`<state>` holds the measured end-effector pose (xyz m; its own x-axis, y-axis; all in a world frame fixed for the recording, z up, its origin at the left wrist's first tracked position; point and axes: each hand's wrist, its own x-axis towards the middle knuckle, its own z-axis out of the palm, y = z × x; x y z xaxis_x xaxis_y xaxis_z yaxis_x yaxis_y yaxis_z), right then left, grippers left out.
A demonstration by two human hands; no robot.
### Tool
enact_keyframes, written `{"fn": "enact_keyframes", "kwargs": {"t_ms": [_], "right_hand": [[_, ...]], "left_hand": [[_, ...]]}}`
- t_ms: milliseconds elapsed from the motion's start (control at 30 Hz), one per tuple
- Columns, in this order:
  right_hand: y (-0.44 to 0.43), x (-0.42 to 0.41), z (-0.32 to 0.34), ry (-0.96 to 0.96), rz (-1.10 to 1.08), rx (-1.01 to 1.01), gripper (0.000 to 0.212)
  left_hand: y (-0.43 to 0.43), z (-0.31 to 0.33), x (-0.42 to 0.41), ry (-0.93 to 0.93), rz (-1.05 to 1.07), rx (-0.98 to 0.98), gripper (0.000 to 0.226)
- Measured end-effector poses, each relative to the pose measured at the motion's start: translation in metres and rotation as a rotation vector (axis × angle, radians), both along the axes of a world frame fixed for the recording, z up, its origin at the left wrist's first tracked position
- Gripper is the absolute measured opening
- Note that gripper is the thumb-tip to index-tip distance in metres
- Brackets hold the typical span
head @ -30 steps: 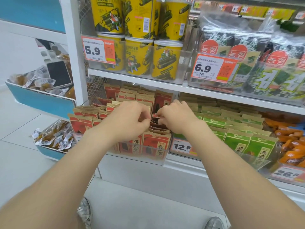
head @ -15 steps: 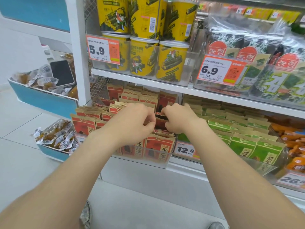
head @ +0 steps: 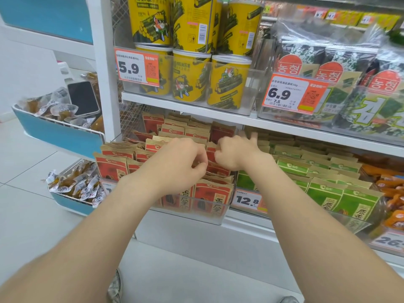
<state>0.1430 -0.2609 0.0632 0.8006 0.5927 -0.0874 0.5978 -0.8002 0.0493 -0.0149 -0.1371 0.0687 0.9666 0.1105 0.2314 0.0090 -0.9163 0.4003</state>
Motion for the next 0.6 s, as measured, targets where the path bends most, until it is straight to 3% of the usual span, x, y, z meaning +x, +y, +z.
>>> {"fn": "enact_keyframes", "kwargs": {"t_ms": [100, 200, 267, 367, 467, 600], "right_hand": [[0.0, 0.001, -0.001, 0.061, -0.007, 0.003, 0.058], [0.002, 0.004, 0.001, 0.104, -0.021, 0.174, 0.064], [0.007, 0.005, 0.001, 0.07, -0.041, 0.291, 0.061], [0.015, 0.007, 0.002, 0.06, -0.094, 0.427, 0.041], [0.022, 0.012, 0.004, 0.073, -0.12, 0.393, 0.032], [0.034, 0.021, 0.0, 0.149, -0.15, 0.326, 0.052]], "left_hand": [[0.001, -0.001, 0.001, -0.003, 0.0, -0.002, 0.015], [0.002, 0.0, 0.001, -0.003, -0.003, -0.007, 0.015], [0.002, 0.001, 0.001, 0.001, -0.007, -0.016, 0.015], [0.002, 0.002, 0.001, -0.004, -0.009, -0.023, 0.016], [0.002, 0.003, 0.004, 0.002, 0.0, -0.027, 0.017], [0.005, -0.001, 0.007, 0.009, 0.016, -0.019, 0.018]]}}
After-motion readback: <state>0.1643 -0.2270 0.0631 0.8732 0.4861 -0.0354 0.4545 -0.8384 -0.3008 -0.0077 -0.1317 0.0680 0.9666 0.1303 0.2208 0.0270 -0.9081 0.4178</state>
